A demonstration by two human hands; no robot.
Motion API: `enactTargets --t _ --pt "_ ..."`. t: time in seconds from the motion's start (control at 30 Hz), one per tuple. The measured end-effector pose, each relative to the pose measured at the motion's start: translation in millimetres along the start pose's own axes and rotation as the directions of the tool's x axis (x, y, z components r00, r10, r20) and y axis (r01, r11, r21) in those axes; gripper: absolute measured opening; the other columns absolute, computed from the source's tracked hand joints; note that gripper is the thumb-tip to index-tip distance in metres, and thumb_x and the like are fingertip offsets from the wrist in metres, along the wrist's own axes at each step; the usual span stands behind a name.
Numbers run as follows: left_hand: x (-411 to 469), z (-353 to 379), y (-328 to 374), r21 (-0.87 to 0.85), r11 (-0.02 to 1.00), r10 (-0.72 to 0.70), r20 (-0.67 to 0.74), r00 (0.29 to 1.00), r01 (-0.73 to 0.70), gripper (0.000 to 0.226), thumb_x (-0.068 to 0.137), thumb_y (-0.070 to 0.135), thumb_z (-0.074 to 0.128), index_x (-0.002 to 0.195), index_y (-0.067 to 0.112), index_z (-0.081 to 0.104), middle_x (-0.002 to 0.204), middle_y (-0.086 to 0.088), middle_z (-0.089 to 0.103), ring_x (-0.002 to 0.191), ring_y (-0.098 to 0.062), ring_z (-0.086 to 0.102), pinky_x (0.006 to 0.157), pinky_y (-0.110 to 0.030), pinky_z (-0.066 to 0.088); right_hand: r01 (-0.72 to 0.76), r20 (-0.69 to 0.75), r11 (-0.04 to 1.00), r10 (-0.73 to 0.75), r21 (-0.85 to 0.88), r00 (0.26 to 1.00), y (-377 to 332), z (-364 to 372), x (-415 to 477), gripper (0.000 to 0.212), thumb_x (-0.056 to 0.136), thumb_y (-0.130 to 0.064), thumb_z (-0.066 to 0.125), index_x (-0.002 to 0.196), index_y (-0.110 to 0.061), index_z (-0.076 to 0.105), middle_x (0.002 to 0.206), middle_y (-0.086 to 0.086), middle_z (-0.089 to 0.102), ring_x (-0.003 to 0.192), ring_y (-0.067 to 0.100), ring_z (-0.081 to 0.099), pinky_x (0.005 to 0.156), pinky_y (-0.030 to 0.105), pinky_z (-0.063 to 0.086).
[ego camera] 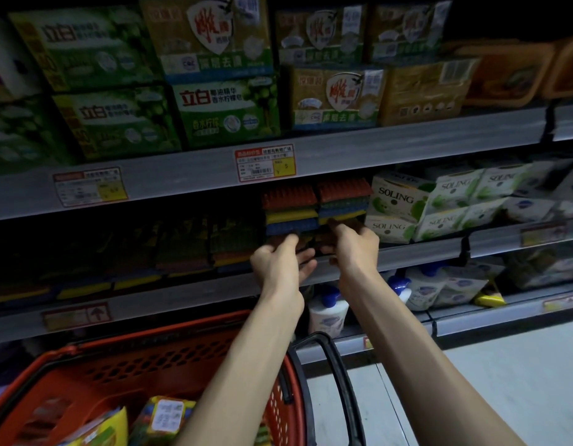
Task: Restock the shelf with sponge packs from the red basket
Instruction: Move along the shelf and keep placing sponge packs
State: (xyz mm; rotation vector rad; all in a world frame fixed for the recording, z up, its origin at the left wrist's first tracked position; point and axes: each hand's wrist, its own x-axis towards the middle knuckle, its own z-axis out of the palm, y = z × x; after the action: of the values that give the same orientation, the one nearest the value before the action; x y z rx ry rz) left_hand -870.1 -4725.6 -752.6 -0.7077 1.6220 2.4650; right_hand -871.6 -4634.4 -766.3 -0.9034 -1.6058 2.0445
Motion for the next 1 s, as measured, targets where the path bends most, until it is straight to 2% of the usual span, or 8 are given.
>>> enactTargets --t 0.07,0.2,0.33,0.53,0.67,0.73,0.83,1.0 --pt "-1.6 -0.5 1.7 0.011 1.000 -0.009 0.007 1.000 0.009 0.020 0.099 0.009 0.064 0.115 0.003 0.053 0.111 -0.021 0.069 0.072 -0.020 0.075 0.055 -0.030 0.062 -0.009 0.000 1.000 0.009 -0.002 1.000 0.5 0.4 0.9 0.009 0.091 -0.014 0.064 0.097 -0.010 0.067 0.088 0.013 0.076 0.064 0.019 0.071 0.055 0.028 0.045" --pt "-1.7 -2.4 4.0 0.035 0.999 -0.009 0.009 1.000 0.009 0.031 0.099 0.010 0.063 0.126 -0.001 0.052 0.110 -0.021 0.069 0.069 -0.019 0.075 0.054 -0.031 0.062 -0.030 0.003 1.000 0.030 -0.011 1.000 1.4 0.9 2.9 0.014 0.092 -0.016 0.066 0.102 -0.007 0.066 0.085 0.014 0.076 0.065 0.020 0.071 0.056 0.029 0.046" --pt "-2.5 -4.3 5.0 0.056 0.998 -0.002 0.012 1.000 0.001 0.028 0.099 0.010 0.064 0.122 -0.003 0.054 0.106 -0.021 0.070 0.066 -0.018 0.075 0.054 -0.030 0.062 -0.041 -0.003 0.999 0.041 -0.012 0.999 1.5 0.4 2.6 0.011 0.092 -0.018 0.068 0.098 -0.010 0.064 0.079 0.010 0.074 0.065 0.019 0.072 0.055 0.029 0.046" --pt "-4.8 -7.9 7.2 0.063 0.998 0.005 0.009 1.000 -0.005 0.012 0.098 0.011 0.066 0.095 0.002 0.058 0.090 -0.016 0.072 0.064 -0.019 0.074 0.054 -0.030 0.060 -0.045 0.023 0.999 0.045 -0.028 0.999 0.0 -4.5 0.7 0.015 0.092 -0.020 0.069 0.100 -0.008 0.066 0.086 0.013 0.076 0.066 0.018 0.071 0.055 0.028 0.045" --pt "-8.5 -12.8 7.0 0.073 0.997 -0.012 0.040 0.999 0.009 0.015 0.098 0.012 0.065 0.085 0.006 0.061 0.083 -0.011 0.075 0.064 -0.019 0.072 0.053 -0.026 0.059 -0.039 0.048 0.998 0.041 -0.050 0.998 1.9 -10.9 -2.5 0.040 0.090 -0.023 0.068 0.121 0.002 0.063 0.085 0.010 0.077 0.049 0.006 0.065 0.059 0.028 0.045" --pt "-9.9 -18.2 6.7 0.101 0.995 -0.003 0.065 0.998 -0.004 0.012 0.098 0.013 0.066 0.087 0.007 0.065 0.084 -0.010 0.075 0.065 -0.018 0.072 0.055 -0.025 0.059 -0.025 0.082 0.996 0.032 -0.087 0.996 0.9 -16.6 -7.2 0.028 0.091 -0.022 0.067 0.109 -0.001 0.067 0.072 0.003 0.073 0.043 0.005 0.058 0.058 0.028 0.042" --pt "-11.5 -30.9 5.6 0.183 0.982 0.026 0.129 0.991 -0.049 0.008 0.096 0.016 0.070 0.097 0.009 0.072 0.089 -0.009 0.077 0.072 -0.018 0.074 0.067 -0.028 0.061 0.054 0.124 0.982 -0.032 -0.182 0.992 -1.6 -26.8 -19.4 0.015 0.090 -0.025 0.070 0.087 -0.010 0.071 0.070 0.001 0.073 0.049 0.005 0.059 0.051 0.024 0.039" --pt "-21.1 -60.5 6.4 0.323 0.923 0.117 0.279 0.953 -0.207 0.012 0.096 0.022 0.070 0.106 0.020 0.077 0.093 0.002 0.080 0.088 -0.010 0.077 0.082 -0.027 0.058 0.196 0.242 0.937 -0.126 -0.289 0.962 2.6 -42.8 -44.0 0.012 0.088 -0.028 0.077 0.086 -0.017 0.077 0.076 0.004 0.078 0.065 0.010 0.070 0.062 0.030 0.053"
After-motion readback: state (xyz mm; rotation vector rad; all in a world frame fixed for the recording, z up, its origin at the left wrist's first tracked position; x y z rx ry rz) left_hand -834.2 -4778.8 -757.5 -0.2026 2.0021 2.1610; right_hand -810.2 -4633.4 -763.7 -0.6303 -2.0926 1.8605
